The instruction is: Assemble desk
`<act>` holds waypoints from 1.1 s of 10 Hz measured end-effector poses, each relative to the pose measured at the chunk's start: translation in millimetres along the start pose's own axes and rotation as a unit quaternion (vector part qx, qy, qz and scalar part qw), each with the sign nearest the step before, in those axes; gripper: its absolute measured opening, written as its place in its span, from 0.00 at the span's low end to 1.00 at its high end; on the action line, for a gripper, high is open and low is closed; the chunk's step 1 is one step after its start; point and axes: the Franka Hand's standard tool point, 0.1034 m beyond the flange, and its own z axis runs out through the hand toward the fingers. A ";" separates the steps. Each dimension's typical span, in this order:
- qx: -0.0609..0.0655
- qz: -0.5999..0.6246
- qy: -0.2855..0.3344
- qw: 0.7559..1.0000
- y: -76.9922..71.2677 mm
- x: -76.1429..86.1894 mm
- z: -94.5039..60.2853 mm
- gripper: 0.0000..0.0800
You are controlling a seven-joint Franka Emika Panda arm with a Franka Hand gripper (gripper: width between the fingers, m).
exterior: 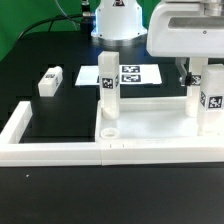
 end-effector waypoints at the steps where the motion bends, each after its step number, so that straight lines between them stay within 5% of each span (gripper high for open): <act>1: 0.000 0.019 0.000 1.000 0.0 -0.1 0.2 0.65; 2: 0.000 0.026 0.000 1.000 0.1 -0.1 0.3 0.65; 4: 0.000 0.106 -0.001 0.994 -0.1 -0.3 0.7 0.36; 7: 0.000 0.249 0.006 0.968 0.9 0.3 1.9 0.36; 9: 0.000 0.417 0.006 0.909 1.5 -1.5 2.3 0.36; 11: 0.016 0.572 -0.008 0.820 1.6 -3.1 2.9 0.36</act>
Offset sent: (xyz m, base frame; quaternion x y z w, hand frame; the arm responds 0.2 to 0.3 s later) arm 0.0000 0.0000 0.0000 0.0000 0.0000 0.1938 0.9810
